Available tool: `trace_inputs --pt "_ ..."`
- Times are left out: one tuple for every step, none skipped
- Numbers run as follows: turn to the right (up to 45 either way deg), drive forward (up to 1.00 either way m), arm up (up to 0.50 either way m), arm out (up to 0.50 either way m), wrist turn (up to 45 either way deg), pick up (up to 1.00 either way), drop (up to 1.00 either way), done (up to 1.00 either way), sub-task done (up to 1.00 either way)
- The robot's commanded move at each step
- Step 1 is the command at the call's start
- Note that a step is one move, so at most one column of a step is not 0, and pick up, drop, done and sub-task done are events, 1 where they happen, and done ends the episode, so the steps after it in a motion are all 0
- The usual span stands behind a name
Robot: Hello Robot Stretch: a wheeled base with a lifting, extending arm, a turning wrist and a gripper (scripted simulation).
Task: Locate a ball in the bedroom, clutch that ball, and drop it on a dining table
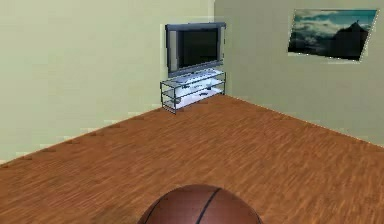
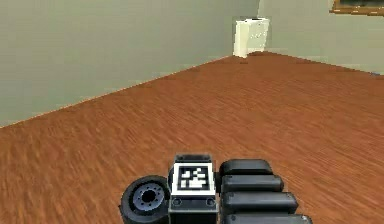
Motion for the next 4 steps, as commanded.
trace_inputs --pt "45.0 0.0 0.0 0.0 0.0 0.0 0.0 0.0 0.0" --pt "0.0 0.05 0.0 0.0 0.0 0.0 0.0 0.0 0.0" --pt "-45.0 0.0 0.0 0.0 0.0 0.0 0.0 0.0 0.0" --pt "-36.0 0.0 0.0 0.0 0.0 0.0 0.0 0.0 0.0"
